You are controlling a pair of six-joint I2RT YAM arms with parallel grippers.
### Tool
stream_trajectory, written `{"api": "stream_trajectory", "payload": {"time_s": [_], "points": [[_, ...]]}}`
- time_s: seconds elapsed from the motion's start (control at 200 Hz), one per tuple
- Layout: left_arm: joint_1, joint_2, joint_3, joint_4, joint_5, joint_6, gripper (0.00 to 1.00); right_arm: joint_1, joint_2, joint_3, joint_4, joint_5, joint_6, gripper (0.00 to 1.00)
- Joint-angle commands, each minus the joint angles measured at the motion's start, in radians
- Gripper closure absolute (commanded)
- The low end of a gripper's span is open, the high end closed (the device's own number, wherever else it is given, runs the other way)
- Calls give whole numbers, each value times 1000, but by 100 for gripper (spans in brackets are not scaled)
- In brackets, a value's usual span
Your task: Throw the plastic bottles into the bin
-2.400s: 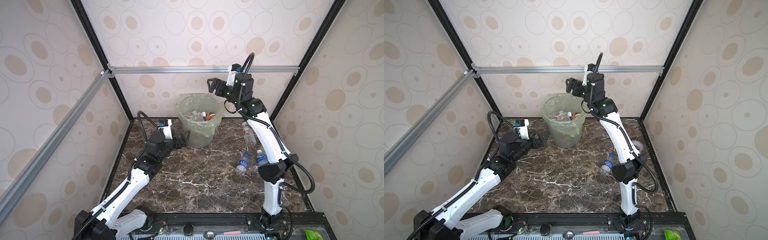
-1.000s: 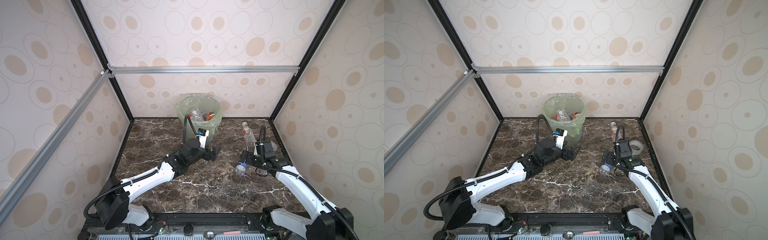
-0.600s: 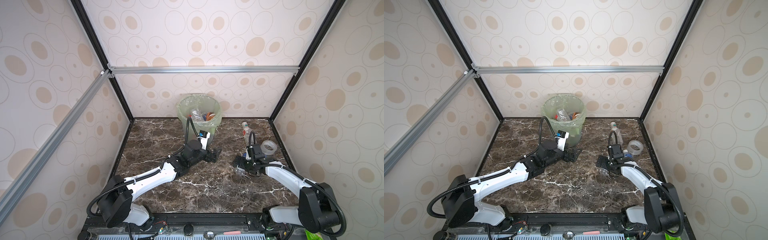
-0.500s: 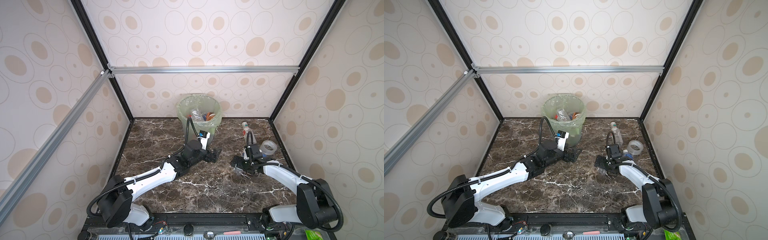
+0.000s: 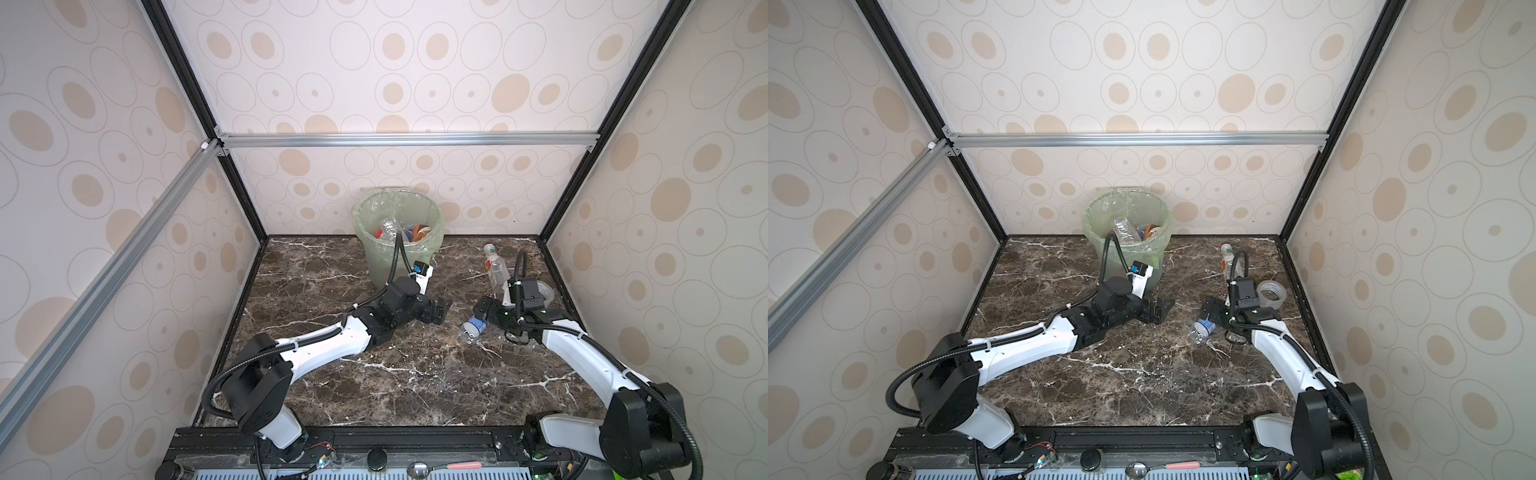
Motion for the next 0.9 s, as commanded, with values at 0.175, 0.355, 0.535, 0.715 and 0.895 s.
{"api": "stream_trajectory", "payload": {"time_s": [0.175,0.355,0.535,0.715,0.895], "points": [[-108,272,231,-105,-30,129,1,-165,-81,55,-76,-20,-37,0],[-155,439,365,-159,-14,139,1,-226,-101,82,-92,-39,-42,0],[-182,525,409,-149,21,128,1,-284,-117,74,-77,-82,-34,0],[-186,586,438,-134,35,118,2,-296,-105,54,-49,-123,-22,0],[-185,653,492,-127,64,117,21,-296,-95,42,-26,-163,-13,0]]}}
